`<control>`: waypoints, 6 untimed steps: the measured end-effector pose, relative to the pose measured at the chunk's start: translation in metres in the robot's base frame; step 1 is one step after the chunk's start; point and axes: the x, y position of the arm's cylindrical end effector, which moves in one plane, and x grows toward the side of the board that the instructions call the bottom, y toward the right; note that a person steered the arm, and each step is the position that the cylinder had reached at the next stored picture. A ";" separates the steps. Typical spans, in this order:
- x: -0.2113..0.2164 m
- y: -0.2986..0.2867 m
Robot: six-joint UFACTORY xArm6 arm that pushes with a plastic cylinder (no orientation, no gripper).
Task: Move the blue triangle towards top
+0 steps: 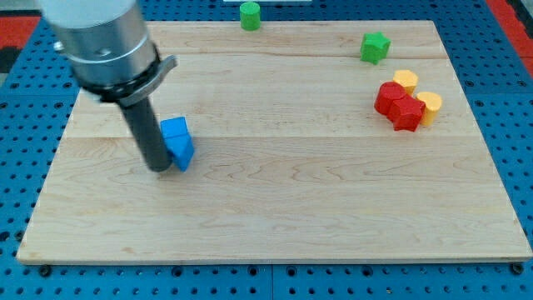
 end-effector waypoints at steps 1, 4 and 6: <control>-0.032 0.025; -0.091 0.060; -0.044 0.060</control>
